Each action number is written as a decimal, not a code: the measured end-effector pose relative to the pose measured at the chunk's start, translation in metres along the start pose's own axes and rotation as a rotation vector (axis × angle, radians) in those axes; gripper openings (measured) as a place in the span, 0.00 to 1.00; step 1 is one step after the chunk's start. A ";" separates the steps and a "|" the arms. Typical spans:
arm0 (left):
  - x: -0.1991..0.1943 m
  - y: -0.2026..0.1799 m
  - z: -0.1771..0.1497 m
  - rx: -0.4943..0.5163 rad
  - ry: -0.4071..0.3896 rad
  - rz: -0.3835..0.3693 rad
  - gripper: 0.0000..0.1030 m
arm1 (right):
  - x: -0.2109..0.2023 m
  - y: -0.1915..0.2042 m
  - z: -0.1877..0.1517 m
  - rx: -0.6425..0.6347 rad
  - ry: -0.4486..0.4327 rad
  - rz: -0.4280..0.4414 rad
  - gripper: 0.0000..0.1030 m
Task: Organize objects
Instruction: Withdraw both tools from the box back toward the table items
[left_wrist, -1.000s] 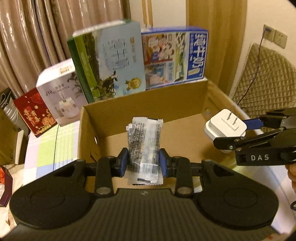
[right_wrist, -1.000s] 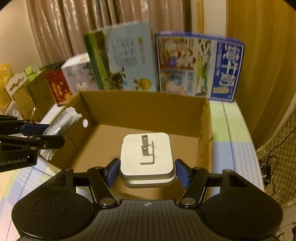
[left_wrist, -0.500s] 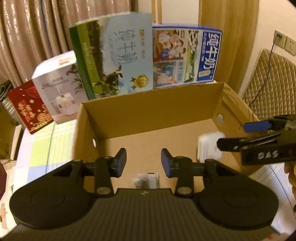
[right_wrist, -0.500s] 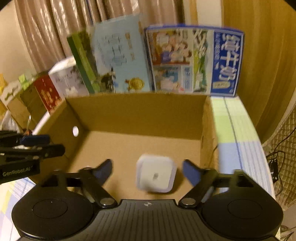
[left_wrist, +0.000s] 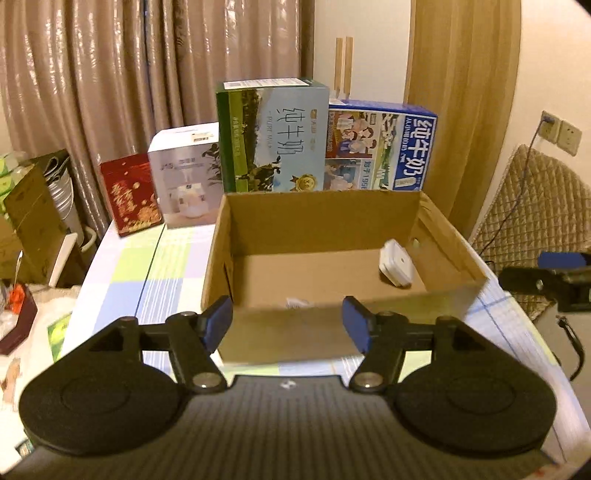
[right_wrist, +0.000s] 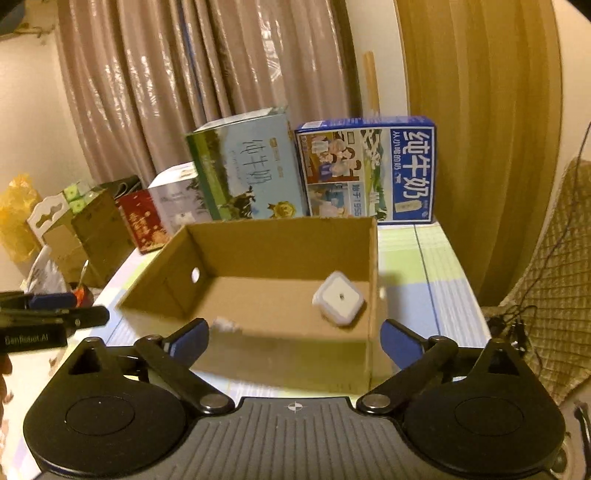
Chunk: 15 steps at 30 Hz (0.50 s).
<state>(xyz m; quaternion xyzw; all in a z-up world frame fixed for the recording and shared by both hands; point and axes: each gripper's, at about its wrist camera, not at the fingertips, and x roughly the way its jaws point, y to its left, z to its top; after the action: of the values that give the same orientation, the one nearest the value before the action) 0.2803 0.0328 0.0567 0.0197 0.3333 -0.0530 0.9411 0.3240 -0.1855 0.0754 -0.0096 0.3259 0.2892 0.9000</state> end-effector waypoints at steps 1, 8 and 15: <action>-0.009 -0.001 -0.008 -0.009 -0.002 0.000 0.63 | -0.009 0.002 -0.009 -0.006 -0.003 -0.003 0.96; -0.056 -0.005 -0.069 0.005 -0.001 0.030 0.83 | -0.054 0.013 -0.075 0.048 0.006 -0.009 0.98; -0.063 -0.015 -0.117 0.027 0.002 0.019 0.93 | -0.062 0.016 -0.131 0.038 0.015 -0.039 0.98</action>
<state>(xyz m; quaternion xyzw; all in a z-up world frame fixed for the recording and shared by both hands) 0.1567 0.0322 0.0054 0.0357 0.3333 -0.0486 0.9409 0.2012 -0.2308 0.0121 -0.0011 0.3376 0.2653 0.9031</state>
